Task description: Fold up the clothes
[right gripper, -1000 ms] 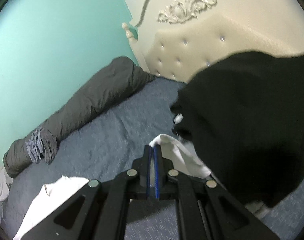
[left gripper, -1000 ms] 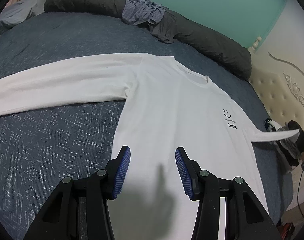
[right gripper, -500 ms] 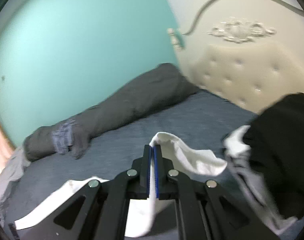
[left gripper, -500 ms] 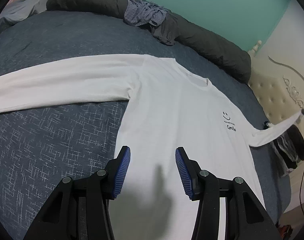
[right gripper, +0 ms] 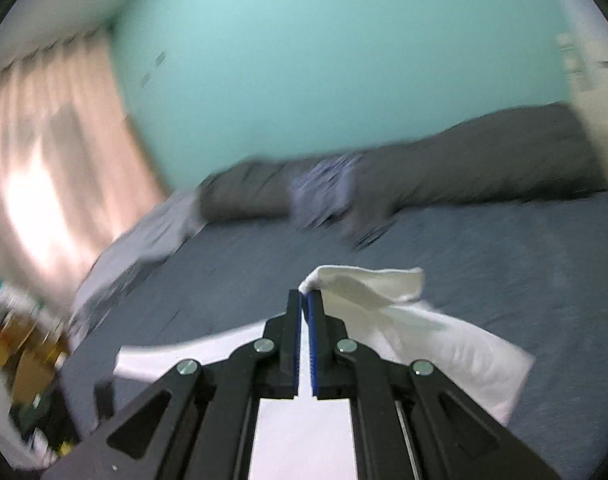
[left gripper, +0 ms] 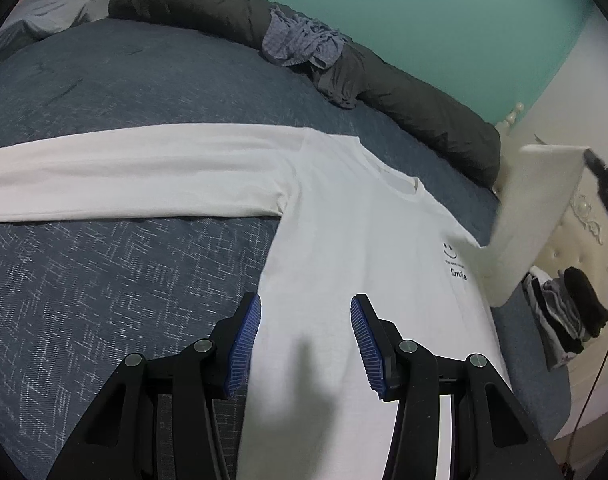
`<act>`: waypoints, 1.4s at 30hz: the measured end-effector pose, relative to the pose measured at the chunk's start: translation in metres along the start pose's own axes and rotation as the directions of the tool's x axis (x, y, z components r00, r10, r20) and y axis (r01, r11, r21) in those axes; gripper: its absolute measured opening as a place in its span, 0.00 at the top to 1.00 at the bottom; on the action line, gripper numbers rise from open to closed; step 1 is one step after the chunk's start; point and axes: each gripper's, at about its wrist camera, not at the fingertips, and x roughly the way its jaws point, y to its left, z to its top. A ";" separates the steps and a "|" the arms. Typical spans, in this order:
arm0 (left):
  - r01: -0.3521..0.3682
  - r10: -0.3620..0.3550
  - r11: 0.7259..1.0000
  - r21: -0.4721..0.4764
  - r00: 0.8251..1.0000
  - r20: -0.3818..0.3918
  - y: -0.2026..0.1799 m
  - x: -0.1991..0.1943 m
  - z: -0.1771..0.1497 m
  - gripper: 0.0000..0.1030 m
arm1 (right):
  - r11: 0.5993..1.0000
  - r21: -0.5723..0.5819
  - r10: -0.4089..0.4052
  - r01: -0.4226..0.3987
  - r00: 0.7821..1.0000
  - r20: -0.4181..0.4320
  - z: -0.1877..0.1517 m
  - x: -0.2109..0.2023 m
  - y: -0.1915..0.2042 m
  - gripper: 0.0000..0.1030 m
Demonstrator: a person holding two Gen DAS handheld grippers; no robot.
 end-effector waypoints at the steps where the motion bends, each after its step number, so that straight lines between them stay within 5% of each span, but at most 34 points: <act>1: 0.002 -0.002 1.000 -0.005 1.000 0.002 0.002 -0.002 0.000 0.51 | 0.999 -0.012 0.029 -0.030 0.999 -0.041 -0.010 0.016 0.012 0.97; 6: 0.012 -0.012 1.000 -0.022 1.000 0.010 0.010 -0.008 0.001 0.51 | 0.992 -0.001 0.123 -0.129 0.951 -0.282 -0.090 0.094 0.055 0.97; 12: 0.024 -0.024 0.999 -0.022 1.000 -0.003 0.009 -0.006 -0.002 0.51 | 0.987 0.058 0.160 -0.150 0.883 -0.442 -0.175 0.143 0.075 0.97; 24: 0.046 -0.045 0.999 0.024 0.997 -0.055 -0.013 0.014 -0.010 0.51 | 0.984 0.097 0.180 -0.153 0.784 -0.594 -0.224 0.128 0.062 0.94; 25: 0.048 -0.047 0.998 0.027 0.997 -0.062 -0.015 0.017 -0.011 0.51 | 0.983 0.109 0.185 -0.150 0.790 -0.585 -0.224 0.123 0.060 0.91; 28: 0.055 -0.052 0.998 0.035 0.995 -0.086 -0.021 0.025 -0.015 0.51 | 0.975 0.153 0.219 -0.161 0.805 -0.552 -0.225 0.107 0.052 0.63; 37: 0.058 -0.040 0.992 0.113 0.987 -0.158 -0.046 0.066 -0.020 0.51 | 0.942 0.329 0.184 -0.068 0.924 -0.334 -0.236 0.045 -0.010 0.61; 42: 0.060 -0.033 0.986 0.155 0.985 -0.168 -0.059 0.081 -0.020 0.51 | 0.927 0.376 0.128 -0.013 0.951 -0.283 -0.248 0.028 -0.039 0.61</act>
